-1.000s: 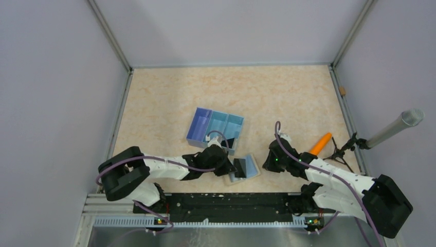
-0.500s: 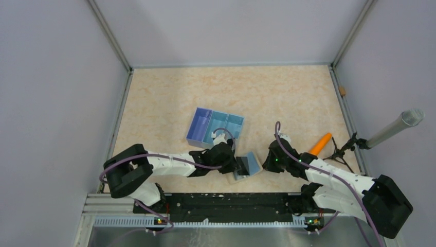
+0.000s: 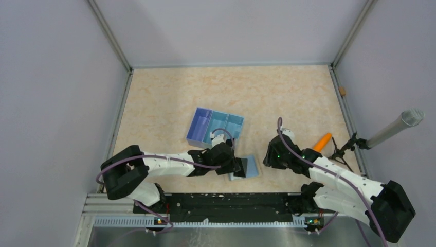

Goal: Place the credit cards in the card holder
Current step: Insert the credit card into the card holder.

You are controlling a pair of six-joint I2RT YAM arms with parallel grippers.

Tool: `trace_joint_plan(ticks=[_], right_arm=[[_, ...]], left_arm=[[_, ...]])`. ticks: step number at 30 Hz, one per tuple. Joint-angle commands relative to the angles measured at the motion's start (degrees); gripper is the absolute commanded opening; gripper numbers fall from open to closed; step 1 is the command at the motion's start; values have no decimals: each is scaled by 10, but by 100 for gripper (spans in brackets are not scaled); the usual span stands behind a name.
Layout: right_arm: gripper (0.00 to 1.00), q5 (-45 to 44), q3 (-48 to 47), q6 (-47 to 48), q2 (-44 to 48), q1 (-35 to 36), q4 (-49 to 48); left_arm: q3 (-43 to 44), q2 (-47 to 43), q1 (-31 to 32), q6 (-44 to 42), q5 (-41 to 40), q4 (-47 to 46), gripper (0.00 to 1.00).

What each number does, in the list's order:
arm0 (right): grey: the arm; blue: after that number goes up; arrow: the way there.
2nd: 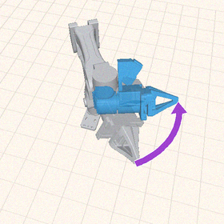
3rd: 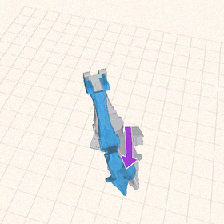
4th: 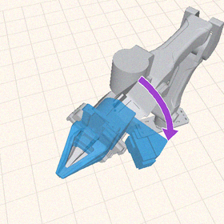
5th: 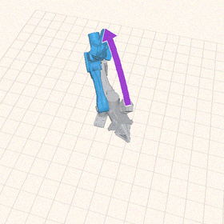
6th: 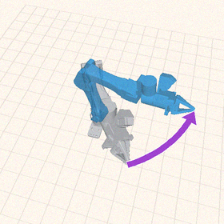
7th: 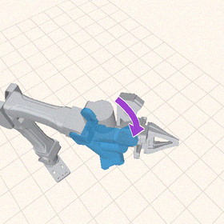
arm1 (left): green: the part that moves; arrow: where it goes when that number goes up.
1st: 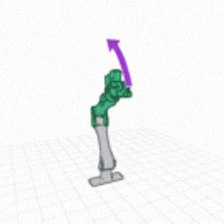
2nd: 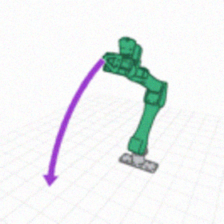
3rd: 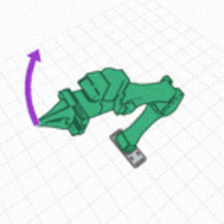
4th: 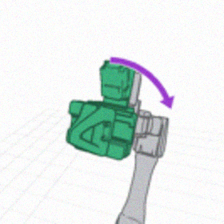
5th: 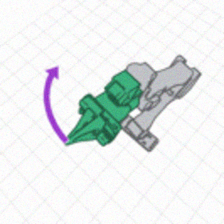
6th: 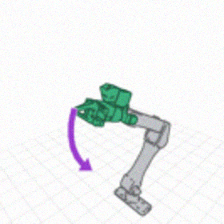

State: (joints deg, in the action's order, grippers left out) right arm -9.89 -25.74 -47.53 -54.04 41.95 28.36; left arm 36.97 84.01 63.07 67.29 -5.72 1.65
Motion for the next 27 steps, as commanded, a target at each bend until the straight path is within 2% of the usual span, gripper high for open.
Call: trace_joint_plan(ticks=[1, 5, 11, 18, 27], right_arm=[[44, 14, -46, 39, 27, 2, 22], [46, 78, -51, 59, 34, 6, 17], [48, 97, -40, 67, 27, 26, 6], [38, 124, -5, 50, -27, 32, -42], [37, 138, 20, 41, -60, 36, -89]], left_arm=[[19, -27, 3, -11, -14, 33, 50], [22, -31, 5, -15, -3, 33, 52], [28, -27, 9, -24, 15, 30, 52], [35, -13, 8, -38, 33, 29, 52], [47, 8, 8, -46, 43, 45, 52]])
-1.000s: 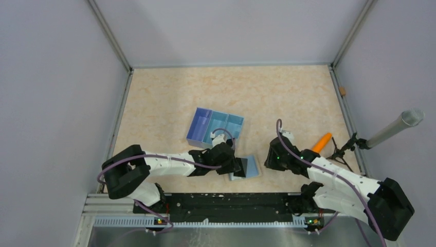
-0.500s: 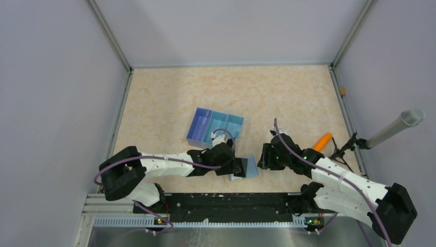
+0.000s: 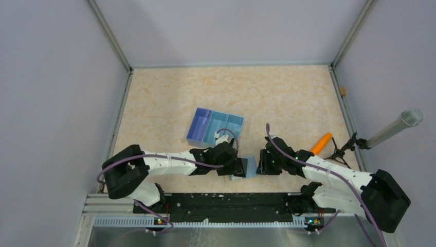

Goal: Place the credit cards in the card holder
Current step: Insert the credit card into the card holder.

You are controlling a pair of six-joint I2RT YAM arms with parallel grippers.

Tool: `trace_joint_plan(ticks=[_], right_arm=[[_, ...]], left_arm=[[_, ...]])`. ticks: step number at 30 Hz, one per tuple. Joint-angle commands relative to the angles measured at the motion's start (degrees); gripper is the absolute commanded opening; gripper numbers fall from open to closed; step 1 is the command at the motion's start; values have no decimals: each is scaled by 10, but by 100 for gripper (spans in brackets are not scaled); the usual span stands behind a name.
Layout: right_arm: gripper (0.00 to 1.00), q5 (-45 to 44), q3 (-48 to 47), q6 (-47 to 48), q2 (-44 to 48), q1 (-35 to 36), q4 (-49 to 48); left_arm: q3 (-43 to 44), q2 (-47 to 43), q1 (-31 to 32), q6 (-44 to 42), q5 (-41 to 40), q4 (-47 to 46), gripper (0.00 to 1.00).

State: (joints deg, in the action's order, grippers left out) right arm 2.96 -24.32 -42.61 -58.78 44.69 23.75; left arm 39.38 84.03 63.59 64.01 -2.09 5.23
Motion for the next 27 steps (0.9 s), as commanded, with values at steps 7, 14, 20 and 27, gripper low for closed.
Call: trace_joint_plan(ticks=[7, 14, 20, 27], right_arm=[[27, 9, 14, -20, -29, 11, -55], [21, 5, 19, -28, -29, 12, -52], [18, 4, 20, -31, -28, 13, -52], [14, 4, 22, -33, -28, 16, -55]], left_arm=[[33, 22, 2, -18, 12, 19, 52], [29, 18, 2, -26, 45, -16, 51], [20, 18, 2, -20, 60, -64, 51], [11, 23, 2, -8, 66, -106, 50]])
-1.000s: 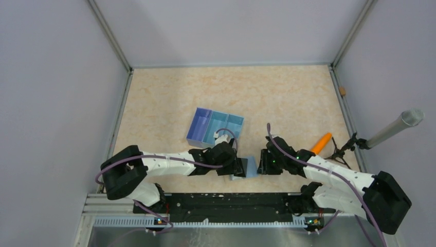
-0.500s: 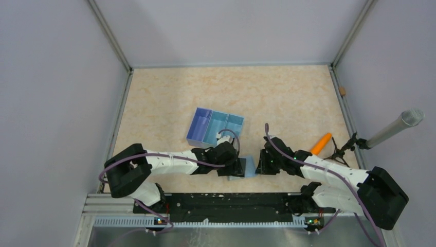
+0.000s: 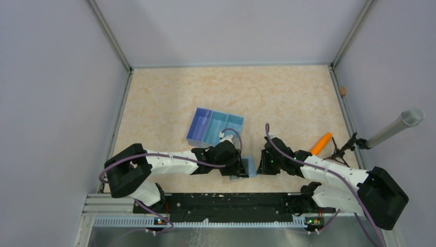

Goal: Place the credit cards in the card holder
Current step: Insert the credit card into the card holder.

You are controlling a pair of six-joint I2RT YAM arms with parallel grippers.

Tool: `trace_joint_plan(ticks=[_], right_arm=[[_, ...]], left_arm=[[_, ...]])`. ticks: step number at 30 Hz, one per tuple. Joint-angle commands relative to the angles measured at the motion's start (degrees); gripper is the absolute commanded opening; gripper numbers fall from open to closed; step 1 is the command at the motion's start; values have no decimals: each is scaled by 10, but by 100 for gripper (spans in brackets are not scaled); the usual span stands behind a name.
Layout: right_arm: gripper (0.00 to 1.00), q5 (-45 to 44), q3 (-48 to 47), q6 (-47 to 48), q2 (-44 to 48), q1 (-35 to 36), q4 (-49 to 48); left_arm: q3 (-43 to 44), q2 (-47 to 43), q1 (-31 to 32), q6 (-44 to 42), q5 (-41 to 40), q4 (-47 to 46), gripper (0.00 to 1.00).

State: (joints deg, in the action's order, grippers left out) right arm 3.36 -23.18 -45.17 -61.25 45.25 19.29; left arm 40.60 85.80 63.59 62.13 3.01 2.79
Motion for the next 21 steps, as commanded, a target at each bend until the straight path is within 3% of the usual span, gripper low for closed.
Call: trace_joint_plan(ticks=[1, 5, 14, 21], right_arm=[[14, -1, 11, -8, -4, 10, -10], [13, -4, 11, -11, -3, 11, -10], [14, -11, 9, -13, 1, 12, -6], [14, -12, 9, -12, -4, 12, -9]], left_arm=[[0, 7, 2, 11, 15, -82, 50], [0, 0, 2, 14, 0, -65, 50], [20, -24, 6, -13, -91, 70, 51], [47, -19, 33, -100, -119, 88, 58]])
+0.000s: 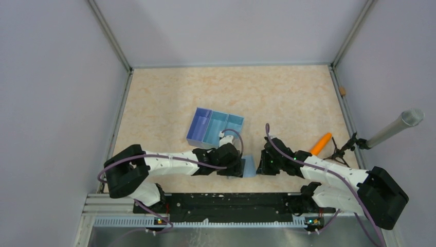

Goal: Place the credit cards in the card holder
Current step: Insert the credit card into the card holder.

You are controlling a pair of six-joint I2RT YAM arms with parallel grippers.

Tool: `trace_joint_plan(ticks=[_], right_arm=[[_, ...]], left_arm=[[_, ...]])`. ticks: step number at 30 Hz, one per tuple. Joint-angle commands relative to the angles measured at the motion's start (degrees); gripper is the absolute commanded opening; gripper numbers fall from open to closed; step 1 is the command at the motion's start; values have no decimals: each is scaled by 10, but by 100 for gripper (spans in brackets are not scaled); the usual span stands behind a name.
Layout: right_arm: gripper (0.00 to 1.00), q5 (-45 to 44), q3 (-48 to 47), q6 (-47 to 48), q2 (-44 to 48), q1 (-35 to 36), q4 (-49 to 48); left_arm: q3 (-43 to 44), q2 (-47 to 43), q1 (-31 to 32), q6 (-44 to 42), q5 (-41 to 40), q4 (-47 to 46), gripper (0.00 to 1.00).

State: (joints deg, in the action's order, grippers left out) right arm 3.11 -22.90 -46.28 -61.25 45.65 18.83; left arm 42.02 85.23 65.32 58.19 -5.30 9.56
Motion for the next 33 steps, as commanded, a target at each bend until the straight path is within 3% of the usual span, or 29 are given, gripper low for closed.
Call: trace_joint_plan(ticks=[1, 9, 19, 29, 33], right_arm=[[14, -9, 6, -1, -5, 8, -5], [14, -4, 8, -2, -8, 8, -15], [15, -3, 9, -2, -8, 8, -19], [15, -4, 11, -3, -5, 8, -15], [21, -11, 6, -3, 2, 8, -4]], left_arm=[[37, -12, 19, -73, -40, 25, 59], [76, 15, 58, -101, -104, 93, 62], [66, 21, 100, -142, -176, 87, 74], [62, 37, 105, -158, -185, 79, 73], [45, 16, 105, -152, -191, 65, 74]])
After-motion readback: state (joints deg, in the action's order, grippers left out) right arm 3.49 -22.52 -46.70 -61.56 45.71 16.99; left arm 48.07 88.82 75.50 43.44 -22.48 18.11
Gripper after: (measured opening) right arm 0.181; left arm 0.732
